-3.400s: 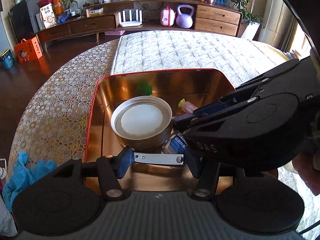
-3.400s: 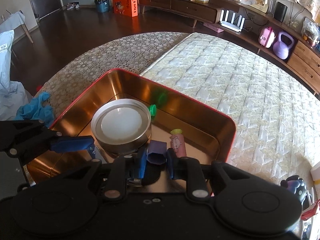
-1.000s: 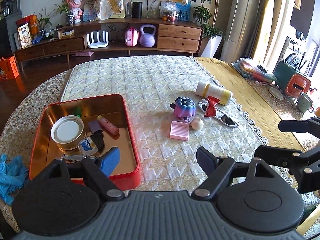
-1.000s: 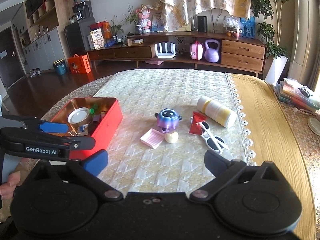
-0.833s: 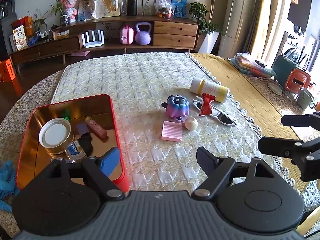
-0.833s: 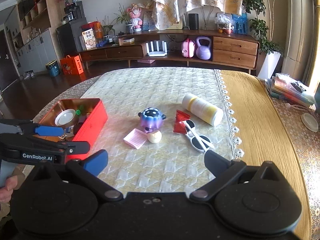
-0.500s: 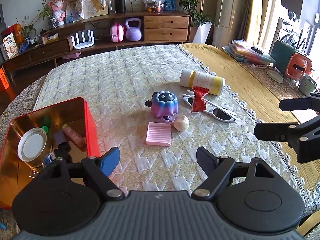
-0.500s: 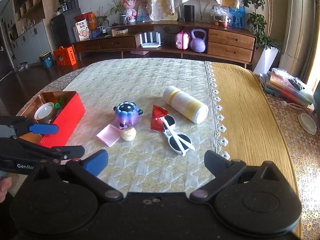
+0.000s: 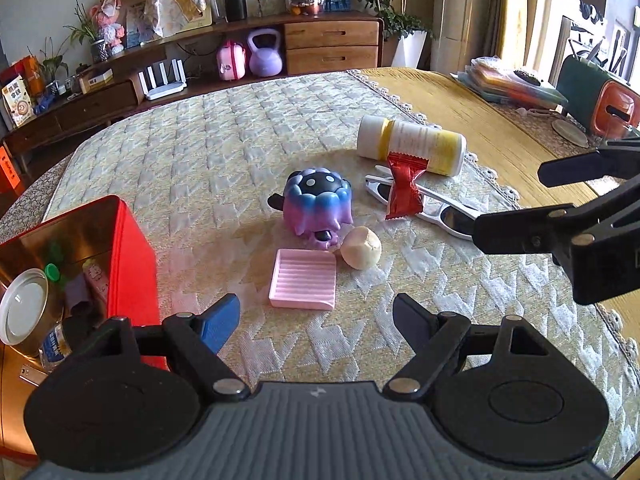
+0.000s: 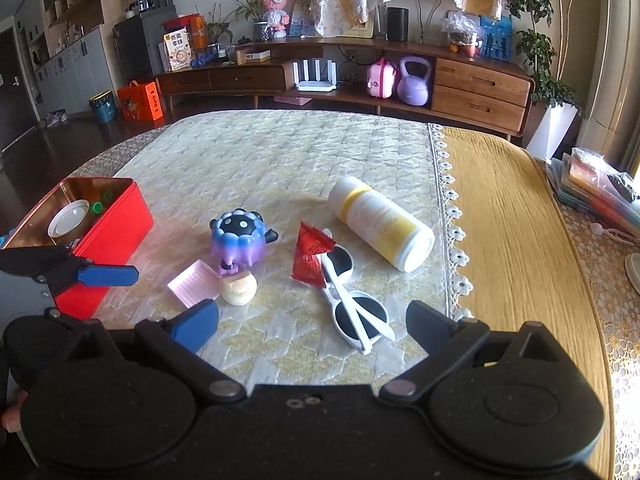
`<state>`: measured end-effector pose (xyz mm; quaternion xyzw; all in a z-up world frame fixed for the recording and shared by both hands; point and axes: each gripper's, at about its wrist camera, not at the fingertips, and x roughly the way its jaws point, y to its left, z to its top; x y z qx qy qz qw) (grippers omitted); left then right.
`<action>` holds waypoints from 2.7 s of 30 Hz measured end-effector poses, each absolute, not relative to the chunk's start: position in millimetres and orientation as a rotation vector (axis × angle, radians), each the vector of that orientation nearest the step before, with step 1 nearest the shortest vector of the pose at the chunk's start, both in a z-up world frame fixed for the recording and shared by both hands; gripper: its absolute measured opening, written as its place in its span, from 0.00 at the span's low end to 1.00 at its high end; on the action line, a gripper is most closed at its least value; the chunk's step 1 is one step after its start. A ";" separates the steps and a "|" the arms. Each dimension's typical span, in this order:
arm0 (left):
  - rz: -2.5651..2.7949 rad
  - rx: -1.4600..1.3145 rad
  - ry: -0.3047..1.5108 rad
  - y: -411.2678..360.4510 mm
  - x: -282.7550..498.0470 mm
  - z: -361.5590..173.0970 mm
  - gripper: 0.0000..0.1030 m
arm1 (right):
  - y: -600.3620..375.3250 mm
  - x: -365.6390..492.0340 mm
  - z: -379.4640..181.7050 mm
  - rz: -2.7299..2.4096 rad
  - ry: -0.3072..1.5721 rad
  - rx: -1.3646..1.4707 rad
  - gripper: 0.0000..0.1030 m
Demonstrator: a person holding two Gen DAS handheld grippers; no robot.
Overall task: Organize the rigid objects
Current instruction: 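Withdraw both grippers from the tin toward the pink soap dish, then grasp the pink soap dish with the left gripper while the right gripper grasps the red snack packet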
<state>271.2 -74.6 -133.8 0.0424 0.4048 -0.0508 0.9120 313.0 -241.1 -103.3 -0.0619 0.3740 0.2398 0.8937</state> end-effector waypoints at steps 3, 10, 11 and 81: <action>-0.107 0.095 0.837 -75.3 275.6 -140.6 0.81 | -234.7 322.4 -105.8 0.503 0.767 -0.141 0.92; -0.097 0.099 0.833 -73.6 280.9 -151.7 0.81 | -218.2 341.9 -115.3 0.516 0.763 -0.153 0.75; -0.094 0.101 0.833 -73.4 281.7 -152.8 0.77 | -215.8 344.0 -117.0 0.515 0.764 -0.155 0.73; -0.142 0.009 0.847 -50.7 255.4 -147.8 0.39 | -192.9 345.5 -132.8 0.617 0.861 -0.265 0.30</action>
